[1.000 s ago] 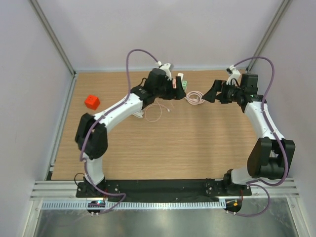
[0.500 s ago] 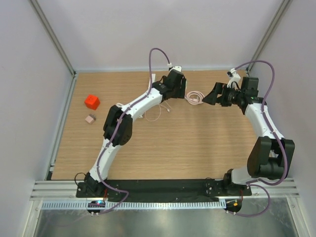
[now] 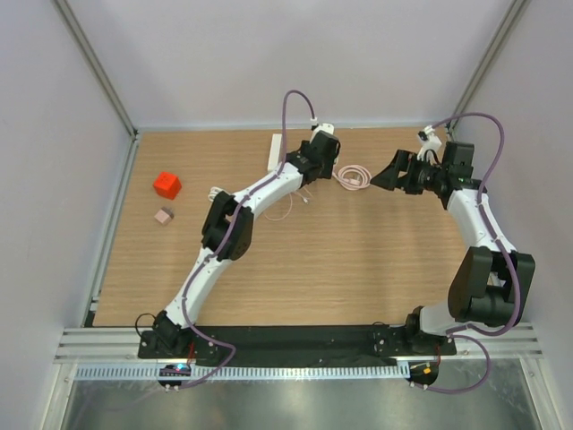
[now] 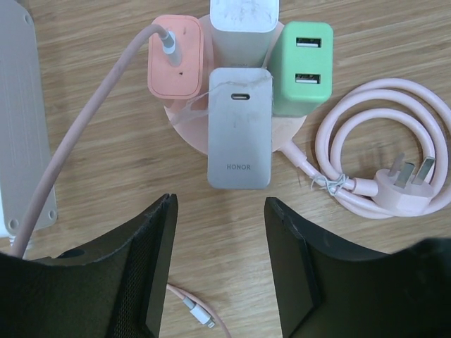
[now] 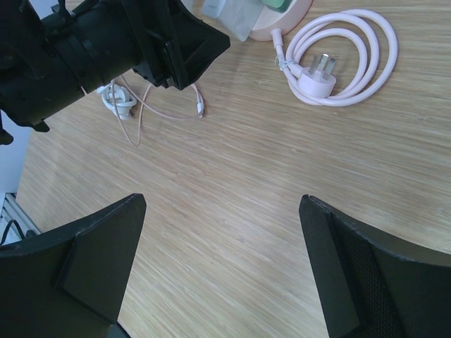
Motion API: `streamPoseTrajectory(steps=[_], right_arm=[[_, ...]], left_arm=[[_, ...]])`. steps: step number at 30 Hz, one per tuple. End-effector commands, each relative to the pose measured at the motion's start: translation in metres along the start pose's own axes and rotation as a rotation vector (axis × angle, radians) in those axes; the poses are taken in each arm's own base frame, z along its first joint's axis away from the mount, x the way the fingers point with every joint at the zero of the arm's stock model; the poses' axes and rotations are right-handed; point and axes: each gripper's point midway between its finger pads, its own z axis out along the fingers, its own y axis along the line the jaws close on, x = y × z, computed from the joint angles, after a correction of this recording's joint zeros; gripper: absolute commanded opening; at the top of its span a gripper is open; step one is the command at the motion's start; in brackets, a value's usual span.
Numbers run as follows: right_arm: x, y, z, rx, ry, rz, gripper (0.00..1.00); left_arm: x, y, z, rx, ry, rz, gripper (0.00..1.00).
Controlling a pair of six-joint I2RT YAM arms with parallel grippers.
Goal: Pull the plug off the socket
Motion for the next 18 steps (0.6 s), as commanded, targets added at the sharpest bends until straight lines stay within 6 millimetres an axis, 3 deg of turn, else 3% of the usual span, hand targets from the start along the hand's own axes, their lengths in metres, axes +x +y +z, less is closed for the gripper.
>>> streamPoseTrajectory(steps=[1,13,18], right_arm=[[-0.012,0.005,-0.004,-0.029,-0.041,-0.020,0.98],[-0.013,0.007,-0.006,-0.039,-0.053,-0.009,0.98],[-0.013,0.006,-0.007,-0.044,-0.054,-0.003,0.99]], left_arm=[[-0.042,0.001,-0.001,0.002,-0.121,-0.026,0.56],[-0.047,0.000,0.019,-0.008,-0.175,-0.051,0.54],[-0.048,0.002,0.027,-0.019,-0.195,-0.061,0.43]])
